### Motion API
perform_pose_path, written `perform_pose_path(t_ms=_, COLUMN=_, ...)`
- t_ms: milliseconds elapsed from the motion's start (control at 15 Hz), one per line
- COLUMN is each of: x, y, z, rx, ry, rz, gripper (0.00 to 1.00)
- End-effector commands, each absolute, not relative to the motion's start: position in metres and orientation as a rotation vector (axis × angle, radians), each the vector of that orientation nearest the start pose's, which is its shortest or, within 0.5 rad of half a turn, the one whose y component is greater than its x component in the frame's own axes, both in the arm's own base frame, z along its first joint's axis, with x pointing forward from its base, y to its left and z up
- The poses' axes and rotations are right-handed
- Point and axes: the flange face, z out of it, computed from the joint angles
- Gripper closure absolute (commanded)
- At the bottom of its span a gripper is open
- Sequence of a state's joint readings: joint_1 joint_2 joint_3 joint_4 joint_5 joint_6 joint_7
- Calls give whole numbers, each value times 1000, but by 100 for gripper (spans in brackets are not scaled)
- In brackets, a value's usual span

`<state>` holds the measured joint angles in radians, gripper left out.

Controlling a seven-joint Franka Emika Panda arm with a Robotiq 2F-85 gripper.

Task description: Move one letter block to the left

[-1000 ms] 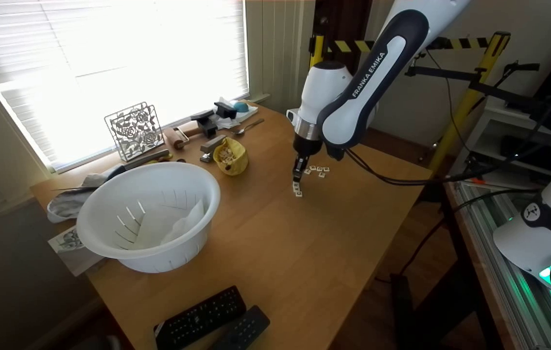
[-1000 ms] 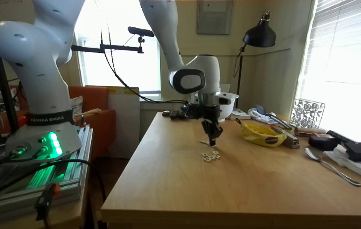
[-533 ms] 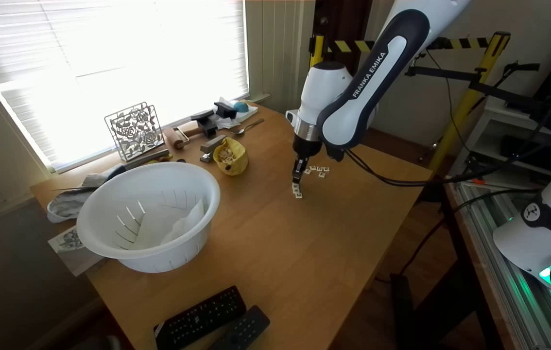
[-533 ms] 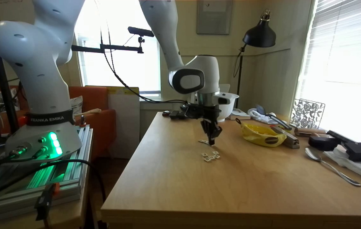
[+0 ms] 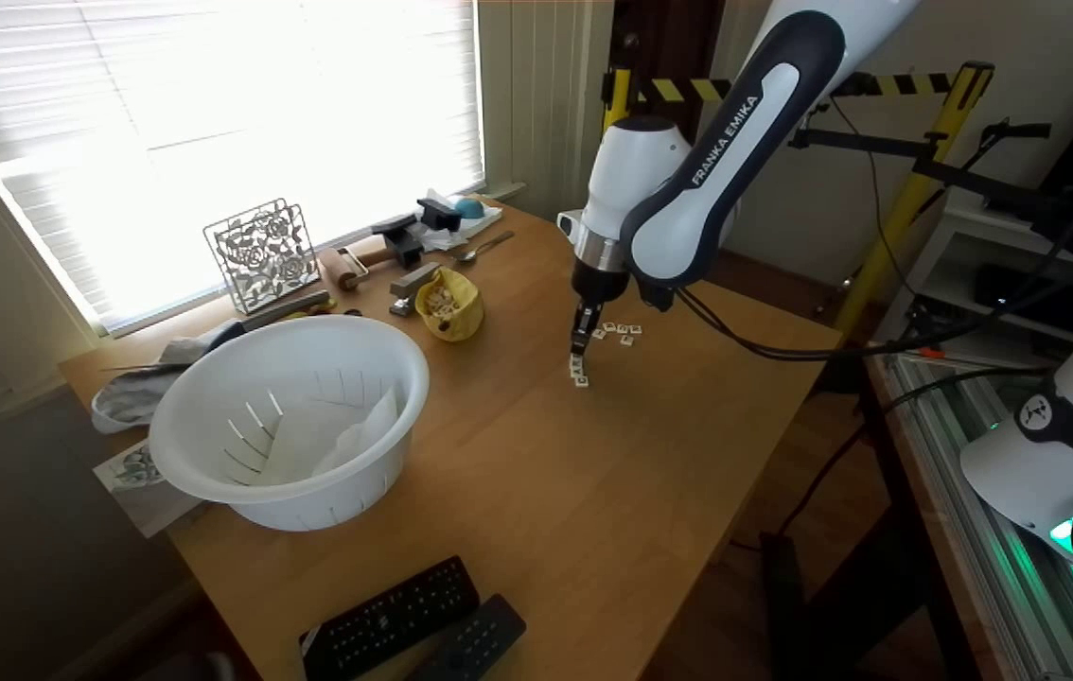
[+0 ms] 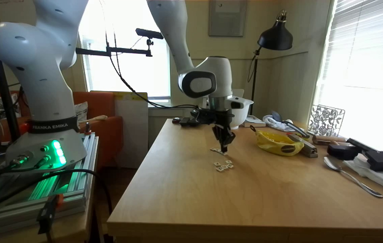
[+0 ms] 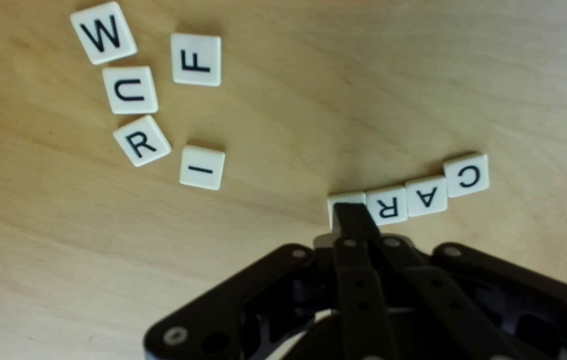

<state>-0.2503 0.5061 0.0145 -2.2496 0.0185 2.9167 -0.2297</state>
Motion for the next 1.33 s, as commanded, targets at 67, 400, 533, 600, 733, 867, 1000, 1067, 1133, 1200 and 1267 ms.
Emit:
perform_pose_path(t_ms=67, x=526, y=-125, z=171, rx=-3148, ry=-7, rz=-293, gripper=100)
perform_pose_path(t_ms=400, x=520, y=-114, z=183, rx=-3140, ry=-55, rz=-303, gripper=74)
perform_pose_path(t_ms=533, x=516, y=-110, z=189, rx=-3138, ry=-71, rz=-311, gripper=67)
perform_pose_path(t_ms=600, x=515, y=-108, z=192, rx=-3138, ry=-79, rz=-314, gripper=60)
perform_pose_path(t_ms=733, x=511, y=-105, z=198, rx=-3138, ry=-93, rz=-320, gripper=46)
perform_pose_path(t_ms=867, x=508, y=-102, z=203, rx=-3139, ry=-106, rz=-326, gripper=32)
perform_pose_path(t_ms=1000, x=505, y=-100, z=209, rx=-3142, ry=-115, rz=-330, gripper=18)
perform_pose_path(t_ms=1067, x=504, y=-99, z=212, rx=-3141, ry=-119, rz=-332, gripper=10)
perform_pose_path(t_ms=1133, x=503, y=-98, z=216, rx=-3142, ry=-121, rz=-333, gripper=4)
perform_pose_path(t_ms=1200, x=501, y=-97, z=219, rx=-3143, ry=-122, rz=-336, gripper=1)
perform_pose_path(t_ms=1267, x=500, y=-96, z=222, rx=-3146, ry=-124, rz=-338, gripper=0)
